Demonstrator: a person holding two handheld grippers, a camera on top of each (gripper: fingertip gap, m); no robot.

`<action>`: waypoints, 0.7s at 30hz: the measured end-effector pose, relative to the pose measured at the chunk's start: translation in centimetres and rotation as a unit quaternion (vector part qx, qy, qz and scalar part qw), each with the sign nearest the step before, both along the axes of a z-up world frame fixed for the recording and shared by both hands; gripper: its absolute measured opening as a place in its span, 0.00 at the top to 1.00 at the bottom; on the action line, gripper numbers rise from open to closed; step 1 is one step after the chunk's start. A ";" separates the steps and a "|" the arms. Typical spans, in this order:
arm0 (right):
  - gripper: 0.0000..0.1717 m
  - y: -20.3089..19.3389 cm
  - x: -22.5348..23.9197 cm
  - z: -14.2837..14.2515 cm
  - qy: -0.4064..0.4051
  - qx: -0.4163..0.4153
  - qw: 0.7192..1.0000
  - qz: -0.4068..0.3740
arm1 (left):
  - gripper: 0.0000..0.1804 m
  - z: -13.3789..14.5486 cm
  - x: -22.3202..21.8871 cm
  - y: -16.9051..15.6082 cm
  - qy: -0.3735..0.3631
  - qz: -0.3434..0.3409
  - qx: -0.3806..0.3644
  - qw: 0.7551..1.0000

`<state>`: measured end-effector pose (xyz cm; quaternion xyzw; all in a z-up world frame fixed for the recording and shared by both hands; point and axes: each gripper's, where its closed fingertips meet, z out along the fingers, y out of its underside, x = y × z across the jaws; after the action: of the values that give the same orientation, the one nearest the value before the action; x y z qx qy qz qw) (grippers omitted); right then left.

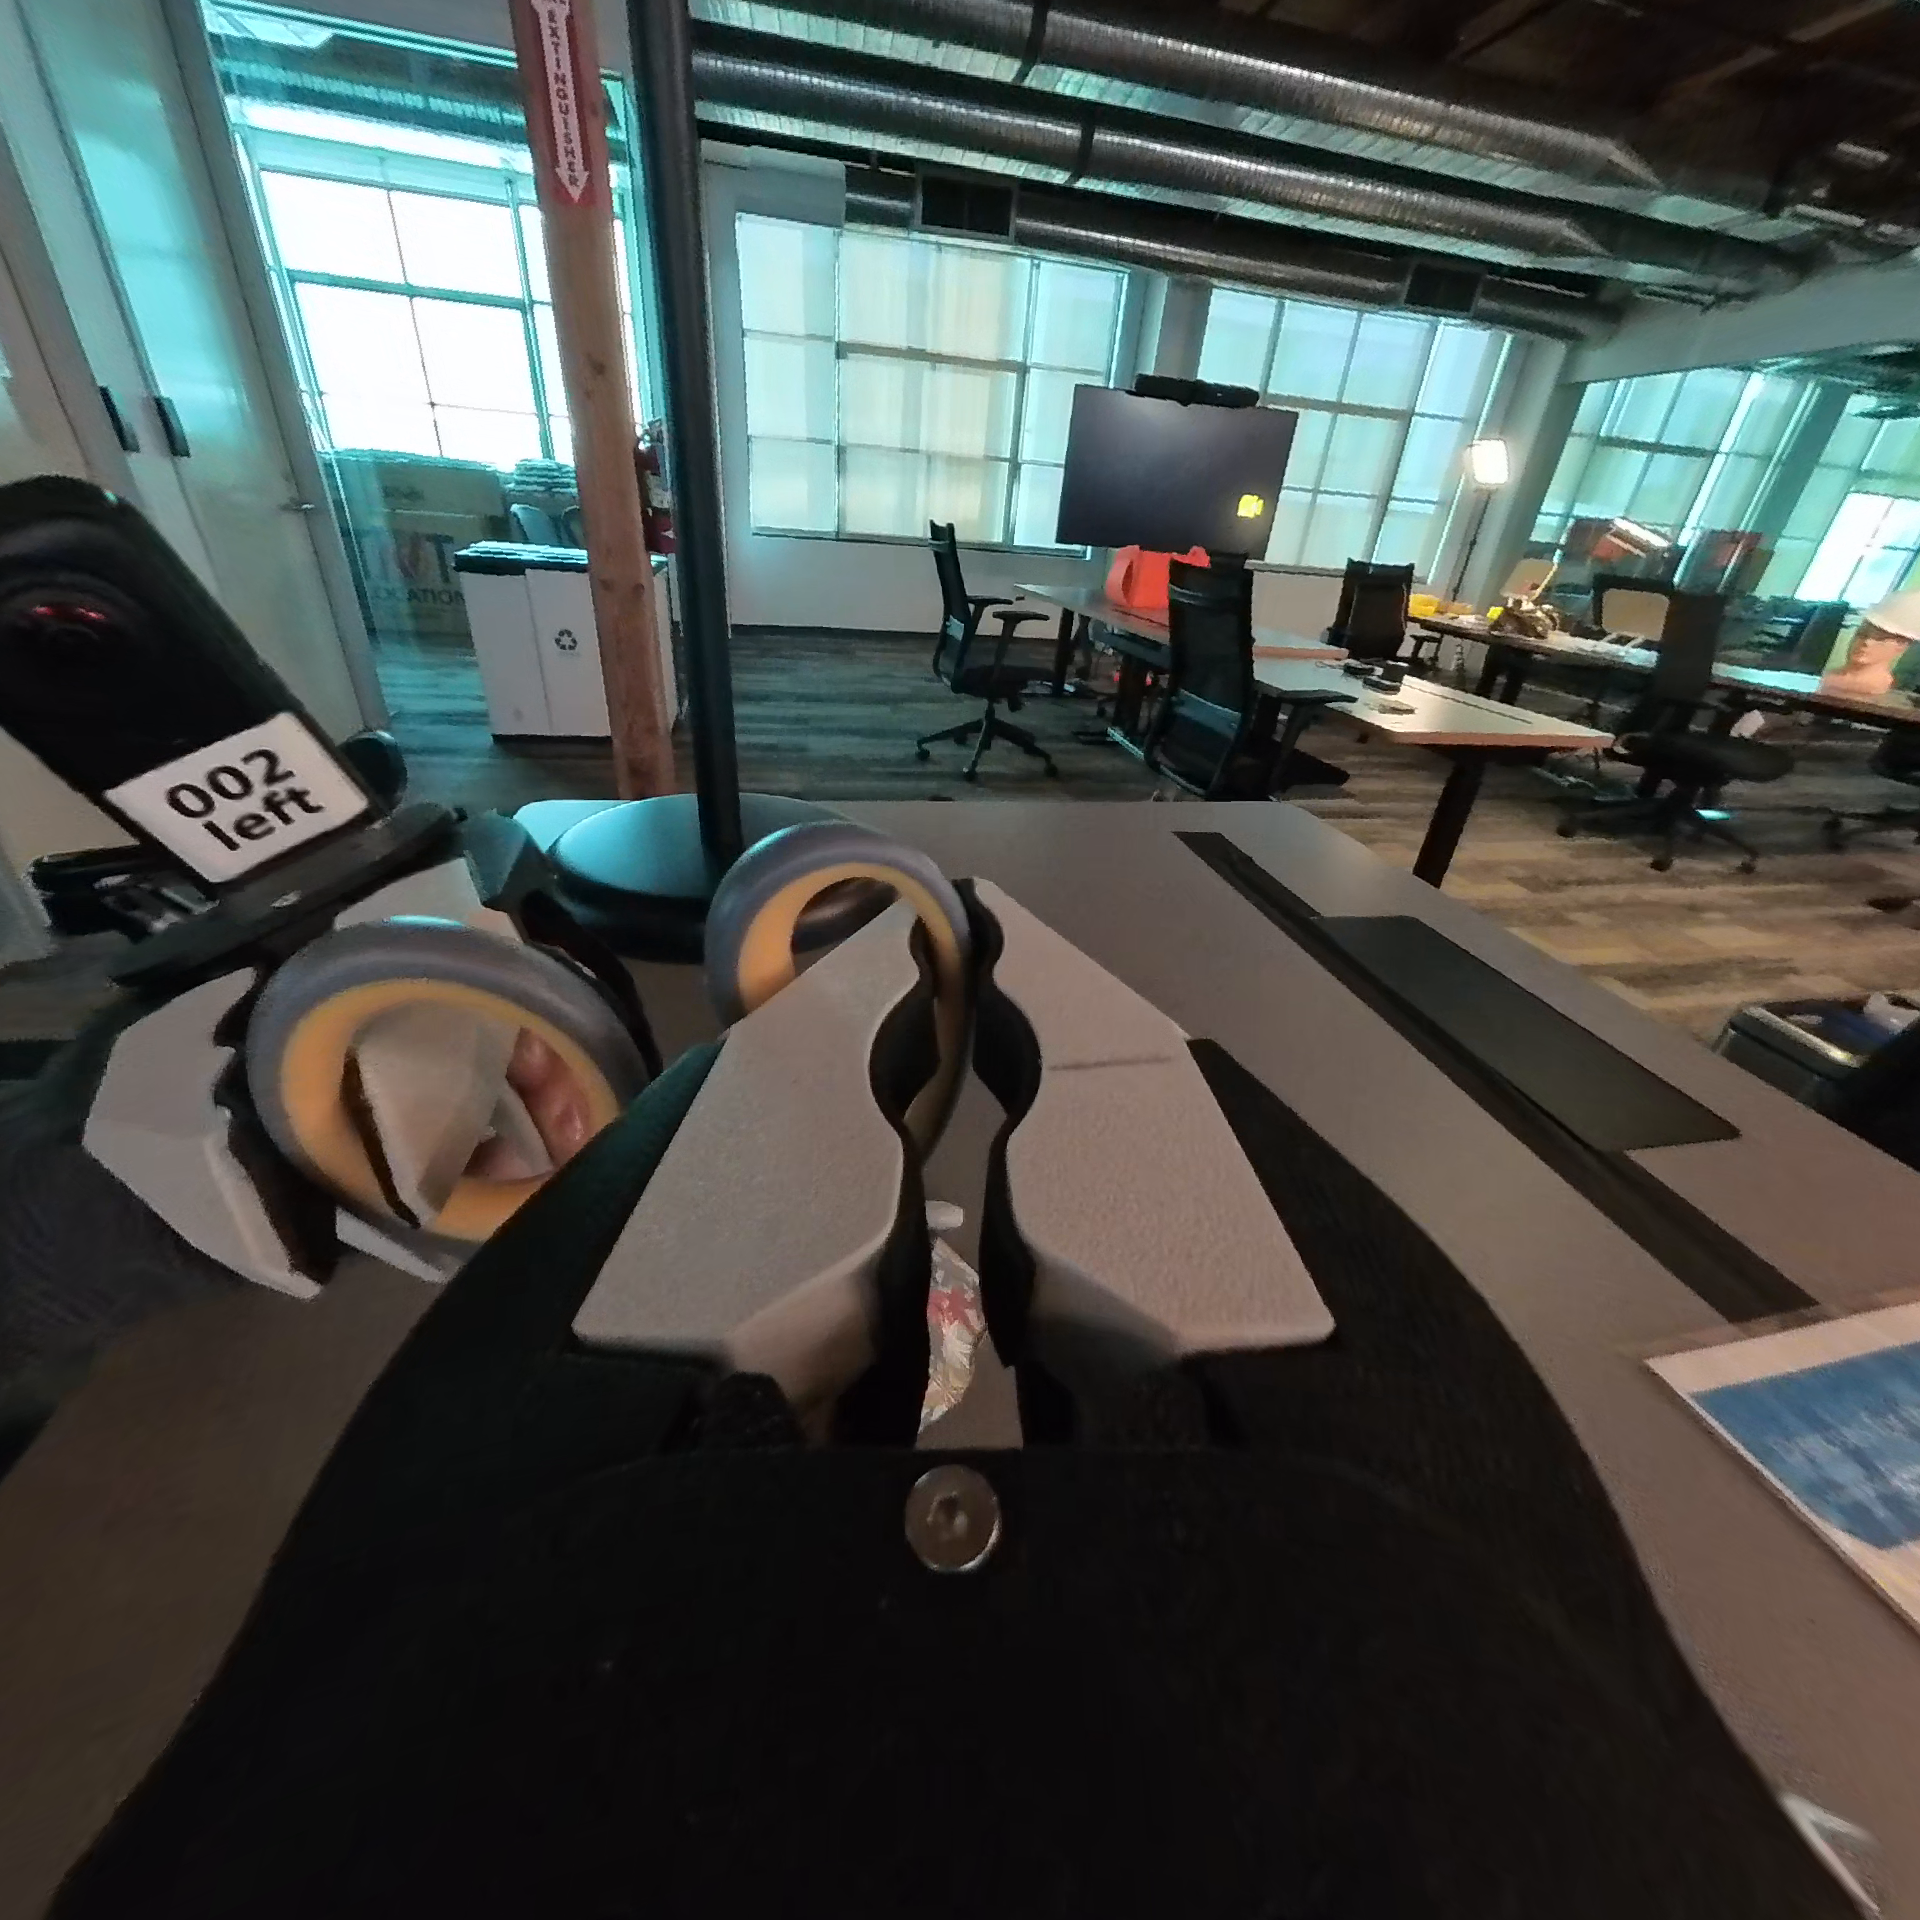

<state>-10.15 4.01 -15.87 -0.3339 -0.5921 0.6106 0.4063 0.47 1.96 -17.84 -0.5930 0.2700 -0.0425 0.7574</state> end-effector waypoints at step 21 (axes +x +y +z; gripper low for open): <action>1.00 4.7 0.2 -0.2 -0.005 0.078 0.981 -0.180 | 0.96 0.6 -8.7 1.6 -0.080 0.345 -0.035 0.935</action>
<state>-9.99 8.71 -16.09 -0.4050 -0.5703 0.4776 0.5317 -8.21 3.55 -17.25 -0.6704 -0.0145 0.1644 0.7234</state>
